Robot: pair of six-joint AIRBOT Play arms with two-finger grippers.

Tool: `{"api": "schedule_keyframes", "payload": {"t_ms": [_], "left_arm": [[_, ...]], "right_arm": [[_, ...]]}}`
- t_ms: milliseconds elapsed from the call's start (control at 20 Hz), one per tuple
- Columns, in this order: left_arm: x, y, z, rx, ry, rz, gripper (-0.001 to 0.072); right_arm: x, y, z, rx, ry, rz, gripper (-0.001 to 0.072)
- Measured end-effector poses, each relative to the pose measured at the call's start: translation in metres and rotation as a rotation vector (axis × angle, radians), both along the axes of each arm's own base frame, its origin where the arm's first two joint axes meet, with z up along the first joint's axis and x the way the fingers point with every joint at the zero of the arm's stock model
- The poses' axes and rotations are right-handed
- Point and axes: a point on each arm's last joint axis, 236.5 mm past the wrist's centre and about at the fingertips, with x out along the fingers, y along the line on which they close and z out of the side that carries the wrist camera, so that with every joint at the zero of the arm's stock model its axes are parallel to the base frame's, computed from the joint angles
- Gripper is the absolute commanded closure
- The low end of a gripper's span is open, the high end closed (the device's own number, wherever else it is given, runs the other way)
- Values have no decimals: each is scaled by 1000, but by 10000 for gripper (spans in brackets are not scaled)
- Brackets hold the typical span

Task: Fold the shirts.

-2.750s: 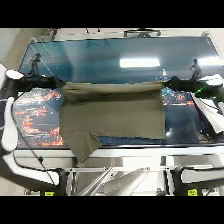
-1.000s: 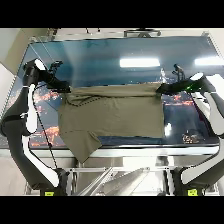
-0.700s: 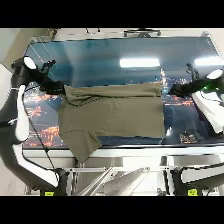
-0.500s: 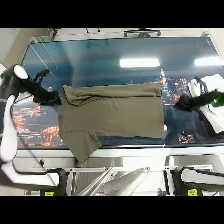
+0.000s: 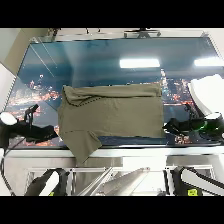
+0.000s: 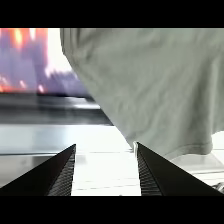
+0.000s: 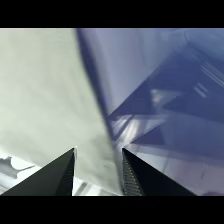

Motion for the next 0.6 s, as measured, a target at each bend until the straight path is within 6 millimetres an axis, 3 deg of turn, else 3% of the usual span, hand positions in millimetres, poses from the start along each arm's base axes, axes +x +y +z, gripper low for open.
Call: {"api": "schedule_keyframes", "payload": {"t_ms": [150, 300, 600], "left_arm": [[-15, -7, -13, -34, -41, 62, 311], [-16, -20, -27, -93, -89, 90, 311], [-15, -30, -59, -177, -28, 114, 312]], "right_arm": [[0, 24, -4, 14, -22, 52, 351], [5, 45, -5, 21, -59, 94, 351], [11, 62, -4, 25, -95, 118, 351]]}}
